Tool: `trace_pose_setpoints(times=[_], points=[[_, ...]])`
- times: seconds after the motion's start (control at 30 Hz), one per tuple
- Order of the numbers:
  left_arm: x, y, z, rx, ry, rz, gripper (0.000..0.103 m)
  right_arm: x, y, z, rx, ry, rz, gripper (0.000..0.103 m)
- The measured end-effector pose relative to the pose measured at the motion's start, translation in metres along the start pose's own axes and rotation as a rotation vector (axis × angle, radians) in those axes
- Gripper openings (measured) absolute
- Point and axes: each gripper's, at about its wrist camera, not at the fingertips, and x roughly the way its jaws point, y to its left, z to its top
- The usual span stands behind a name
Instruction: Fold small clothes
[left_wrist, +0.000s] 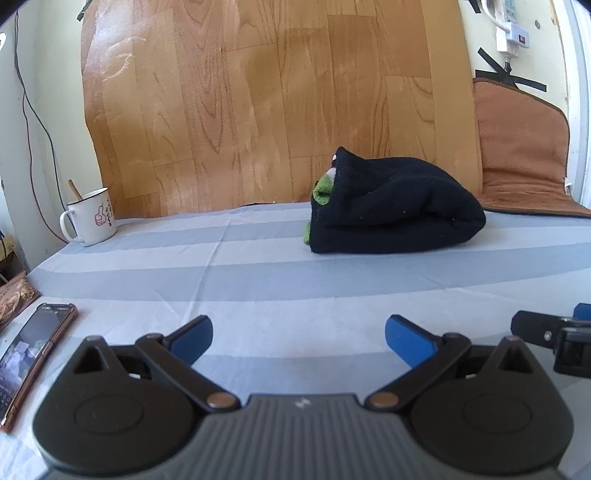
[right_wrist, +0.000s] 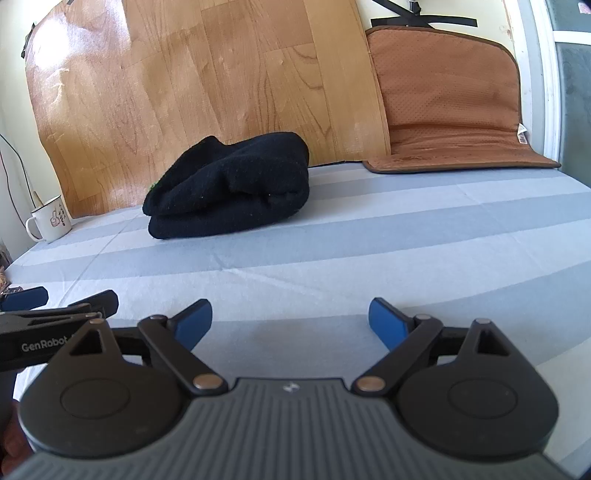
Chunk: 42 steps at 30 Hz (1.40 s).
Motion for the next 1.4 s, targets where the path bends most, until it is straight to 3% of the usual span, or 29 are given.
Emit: trace_pose_setpoints(times=[0.63, 0.83, 0.9, 1.0, 1.4], points=[[0.006, 0.005, 0.001, -0.022, 0.072, -0.026, 0.103, -0.002, 0.001, -0.001, 0.008, -0.014, -0.05, 0.095], [0.01, 0.014, -0.003, -0.081, 0.197, -0.095, 0.103, -0.014, -0.009, -0.003, 0.087, -0.032, -0.068, 0.095], [0.001, 0.011, -0.006, -0.068, 0.202, -0.073, 0.103, -0.02, -0.012, -0.004, 0.104, -0.011, -0.06, 0.095], [-0.012, 0.008, -0.01, -0.065, 0.246, -0.109, 0.103, -0.031, -0.018, -0.008, 0.133, 0.01, -0.048, 0.095], [-0.054, -0.01, -0.017, -0.001, 0.266, -0.147, 0.103, -0.061, -0.023, -0.019, 0.201, 0.075, 0.027, 0.095]])
